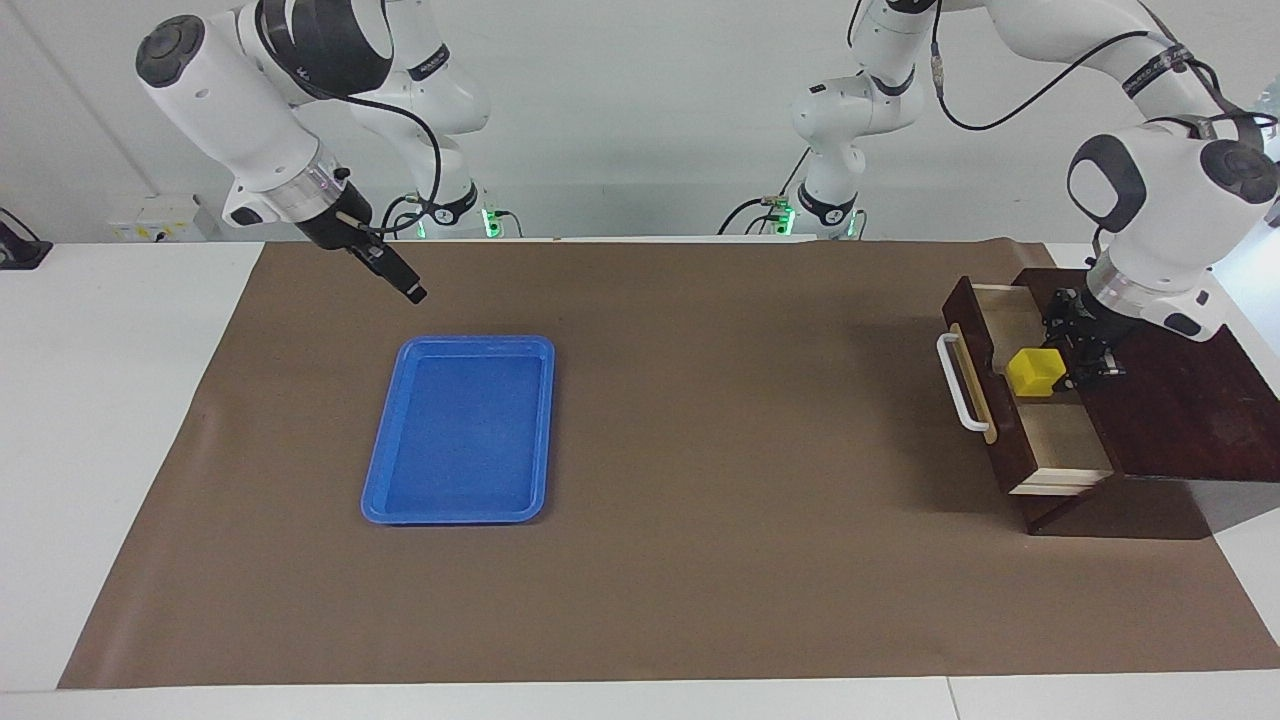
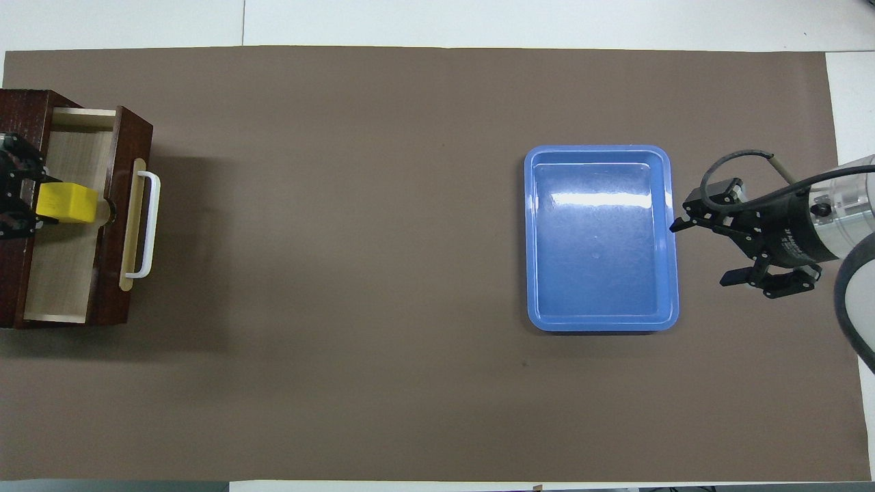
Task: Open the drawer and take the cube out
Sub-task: 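Lift the cube with the left gripper while the right gripper approaches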
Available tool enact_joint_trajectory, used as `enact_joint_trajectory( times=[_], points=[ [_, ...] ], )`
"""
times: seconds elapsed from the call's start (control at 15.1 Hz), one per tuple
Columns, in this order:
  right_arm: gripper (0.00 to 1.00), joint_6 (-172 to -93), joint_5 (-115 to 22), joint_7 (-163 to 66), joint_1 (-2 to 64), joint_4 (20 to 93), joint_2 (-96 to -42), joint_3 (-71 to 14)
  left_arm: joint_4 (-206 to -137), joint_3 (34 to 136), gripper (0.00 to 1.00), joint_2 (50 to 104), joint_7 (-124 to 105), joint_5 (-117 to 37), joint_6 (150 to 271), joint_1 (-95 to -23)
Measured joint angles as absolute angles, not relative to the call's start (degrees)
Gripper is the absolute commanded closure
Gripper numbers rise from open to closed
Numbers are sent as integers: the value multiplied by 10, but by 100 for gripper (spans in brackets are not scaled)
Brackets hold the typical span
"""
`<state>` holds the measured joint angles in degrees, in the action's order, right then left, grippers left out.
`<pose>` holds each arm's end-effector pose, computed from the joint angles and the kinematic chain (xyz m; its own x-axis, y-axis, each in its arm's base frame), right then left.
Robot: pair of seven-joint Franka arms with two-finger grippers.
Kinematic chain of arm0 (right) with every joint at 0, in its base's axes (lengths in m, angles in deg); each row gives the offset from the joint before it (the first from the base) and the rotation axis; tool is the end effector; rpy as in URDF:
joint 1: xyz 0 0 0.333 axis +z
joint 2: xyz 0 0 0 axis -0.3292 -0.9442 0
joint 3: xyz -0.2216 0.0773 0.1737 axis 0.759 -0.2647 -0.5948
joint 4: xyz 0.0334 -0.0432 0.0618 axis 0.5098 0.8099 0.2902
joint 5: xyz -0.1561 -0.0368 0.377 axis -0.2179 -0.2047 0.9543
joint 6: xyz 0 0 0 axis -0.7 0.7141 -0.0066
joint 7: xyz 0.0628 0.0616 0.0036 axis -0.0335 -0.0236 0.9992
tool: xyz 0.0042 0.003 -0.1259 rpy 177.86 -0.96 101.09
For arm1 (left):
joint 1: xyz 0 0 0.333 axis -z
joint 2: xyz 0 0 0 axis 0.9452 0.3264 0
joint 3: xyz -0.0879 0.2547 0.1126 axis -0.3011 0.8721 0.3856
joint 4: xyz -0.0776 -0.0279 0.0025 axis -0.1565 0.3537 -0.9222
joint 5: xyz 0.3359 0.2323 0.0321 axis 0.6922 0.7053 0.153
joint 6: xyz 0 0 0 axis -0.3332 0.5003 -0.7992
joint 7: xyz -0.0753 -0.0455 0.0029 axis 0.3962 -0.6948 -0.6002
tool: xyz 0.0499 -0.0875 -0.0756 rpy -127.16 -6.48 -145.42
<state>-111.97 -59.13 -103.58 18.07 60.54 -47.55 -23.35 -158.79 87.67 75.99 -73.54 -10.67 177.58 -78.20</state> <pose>0.5388 0.0461 0.5027 0.6453 -0.7095 -0.2832 -0.7596 -0.6355 -0.1388 0.6179 0.0811 0.4583 0.0888 0.9935 0.0705 0.9960 -0.0884 -0.0091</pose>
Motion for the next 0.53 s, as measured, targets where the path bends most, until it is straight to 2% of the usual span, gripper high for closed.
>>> enact_joint_trajectory(
  times=[0.26,0.53],
  points=[
    [0,-1186,-536,-1155,226,617,-507,-235,-1517,858,100,761,-736,-114,1694,-780],
    [0,-1246,-470,-1242,273,618,-554,-236,-1500,801,100,761,-813,-115,1659,-762]
  ],
)
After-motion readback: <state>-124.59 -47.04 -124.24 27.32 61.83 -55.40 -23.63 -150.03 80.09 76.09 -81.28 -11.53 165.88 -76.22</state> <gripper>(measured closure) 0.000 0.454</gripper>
